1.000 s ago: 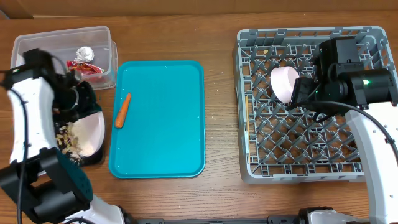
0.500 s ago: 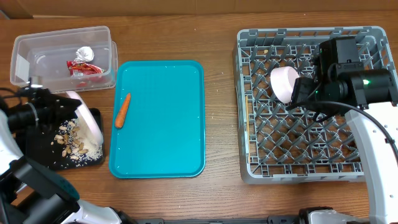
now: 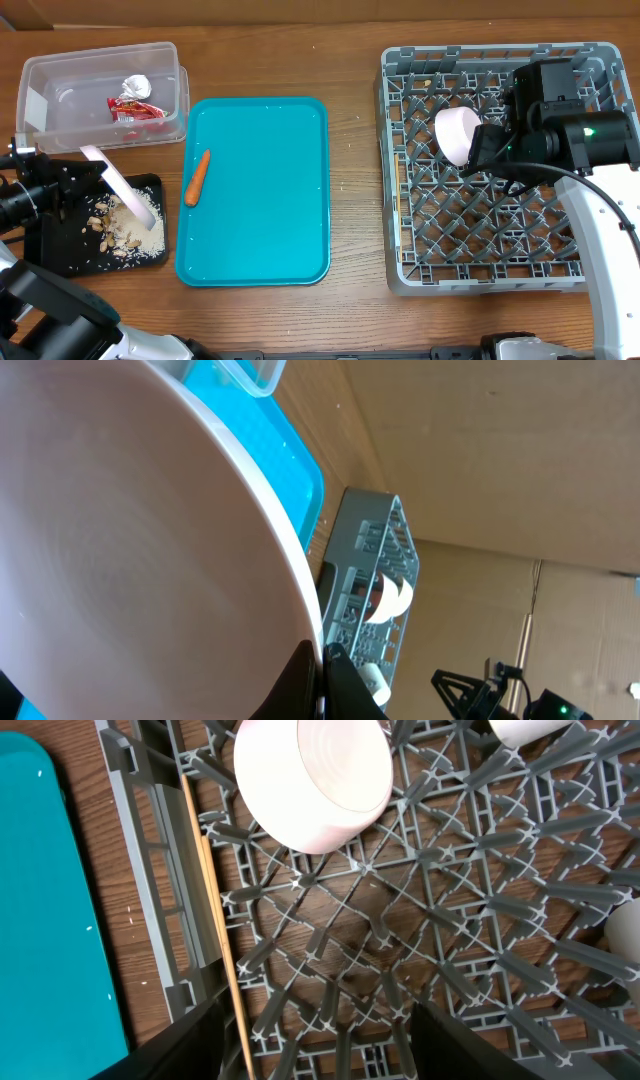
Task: Sort waste into correct bins and load items into the dishwasher
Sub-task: 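Set the emptied white plate back on the teal tray with the left gripper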
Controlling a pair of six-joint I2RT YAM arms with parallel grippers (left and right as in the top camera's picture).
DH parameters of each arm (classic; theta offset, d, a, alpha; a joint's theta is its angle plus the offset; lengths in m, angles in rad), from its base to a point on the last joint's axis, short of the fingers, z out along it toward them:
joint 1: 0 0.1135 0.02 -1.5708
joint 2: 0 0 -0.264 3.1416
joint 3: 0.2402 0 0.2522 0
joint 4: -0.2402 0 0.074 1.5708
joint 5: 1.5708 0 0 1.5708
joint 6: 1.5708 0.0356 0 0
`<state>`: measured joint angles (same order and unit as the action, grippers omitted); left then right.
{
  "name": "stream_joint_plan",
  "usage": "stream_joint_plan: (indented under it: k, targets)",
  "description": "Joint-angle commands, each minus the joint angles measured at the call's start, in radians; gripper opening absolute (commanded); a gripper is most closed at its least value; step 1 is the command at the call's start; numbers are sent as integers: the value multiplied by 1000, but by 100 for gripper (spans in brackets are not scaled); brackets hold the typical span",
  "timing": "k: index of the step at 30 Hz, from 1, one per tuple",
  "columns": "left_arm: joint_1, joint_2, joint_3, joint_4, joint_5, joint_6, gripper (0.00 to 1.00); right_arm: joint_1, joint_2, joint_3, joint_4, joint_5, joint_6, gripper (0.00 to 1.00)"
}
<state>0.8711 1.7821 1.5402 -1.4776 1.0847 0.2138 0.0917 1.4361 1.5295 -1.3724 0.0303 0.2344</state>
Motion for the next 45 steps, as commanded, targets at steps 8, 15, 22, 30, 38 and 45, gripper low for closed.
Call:
stream_joint_plan:
  k: [8, 15, 22, 30, 38, 45]
  targets:
    - [-73, -29, 26, -18, 27, 42, 4, -2, 2, -5, 5, 1, -7, 63]
    - [-361, -30, 26, 34, -105, -2, 4, -2, 2, -5, 5, 1, -7, 63]
    - [-751, -30, 26, 191, -415, -188, 4, -2, 2, -5, 9, 1, -6, 63]
    - [-1173, 6, 26, 345, -879, -517, 4, -2, 2, -5, 8, 1, -6, 63]
    - [-1398, 99, 26, 451, -904, -603, 15, -2, 2, -5, 5, 1, -6, 63]
    - [-1259, 53, 142, 236, -998, -584, 27, 0, 2, -5, 8, -37, -38, 68]
